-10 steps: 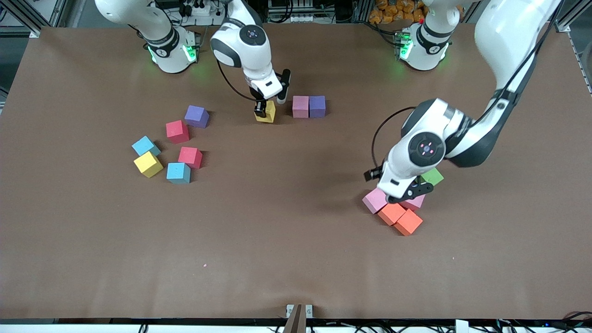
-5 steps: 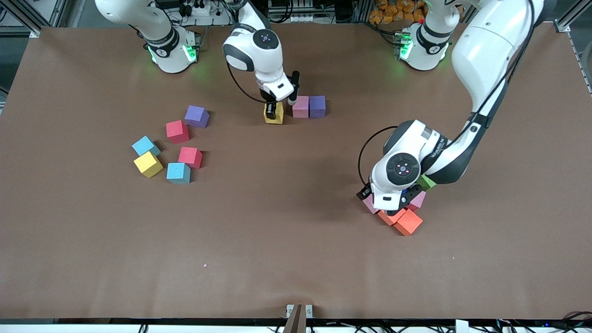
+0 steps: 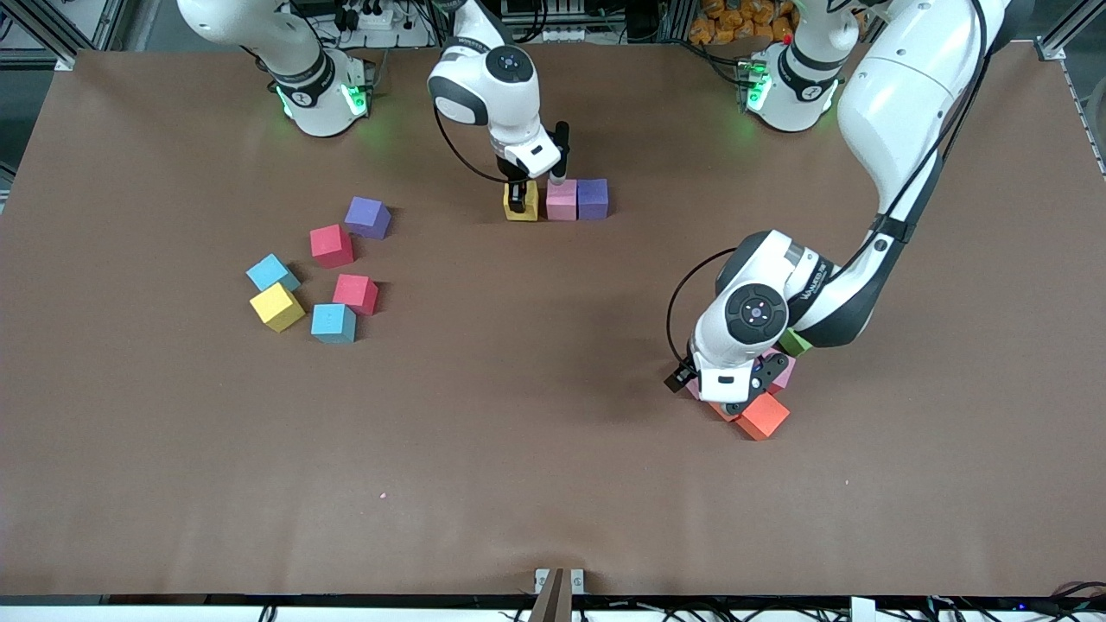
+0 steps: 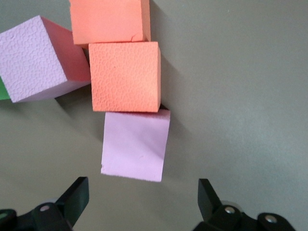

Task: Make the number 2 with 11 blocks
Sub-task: 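Place the yellow cube beside the pink cube while the left gripper reaches pink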

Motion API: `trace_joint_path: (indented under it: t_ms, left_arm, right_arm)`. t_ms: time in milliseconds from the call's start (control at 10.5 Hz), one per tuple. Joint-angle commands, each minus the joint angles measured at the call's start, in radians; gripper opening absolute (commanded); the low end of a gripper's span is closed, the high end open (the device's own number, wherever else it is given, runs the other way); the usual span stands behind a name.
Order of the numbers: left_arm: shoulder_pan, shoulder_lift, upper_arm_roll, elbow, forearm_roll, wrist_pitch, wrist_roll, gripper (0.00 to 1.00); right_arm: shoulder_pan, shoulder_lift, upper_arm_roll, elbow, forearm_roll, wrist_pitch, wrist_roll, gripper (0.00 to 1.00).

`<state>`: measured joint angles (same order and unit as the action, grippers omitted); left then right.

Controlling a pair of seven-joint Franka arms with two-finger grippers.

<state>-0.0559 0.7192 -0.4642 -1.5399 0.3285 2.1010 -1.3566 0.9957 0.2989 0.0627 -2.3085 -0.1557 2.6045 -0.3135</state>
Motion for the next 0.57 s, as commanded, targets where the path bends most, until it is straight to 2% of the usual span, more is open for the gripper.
trace_joint_path:
  t_ms: [0, 478]
  left_arm:
    - [-0.004, 0.019, 0.009, 0.003, 0.027, 0.016, 0.001, 1.0]
    - [-0.002, 0.054, 0.009, 0.003, 0.069, 0.031, 0.001, 1.0]
  right_arm:
    - [0.006, 0.025, 0.009, 0.02, -0.018, -0.011, 0.056, 0.44]
    - [-0.003, 0.042, 0.009, 0.043, -0.021, 0.0, 0.054, 0.43]
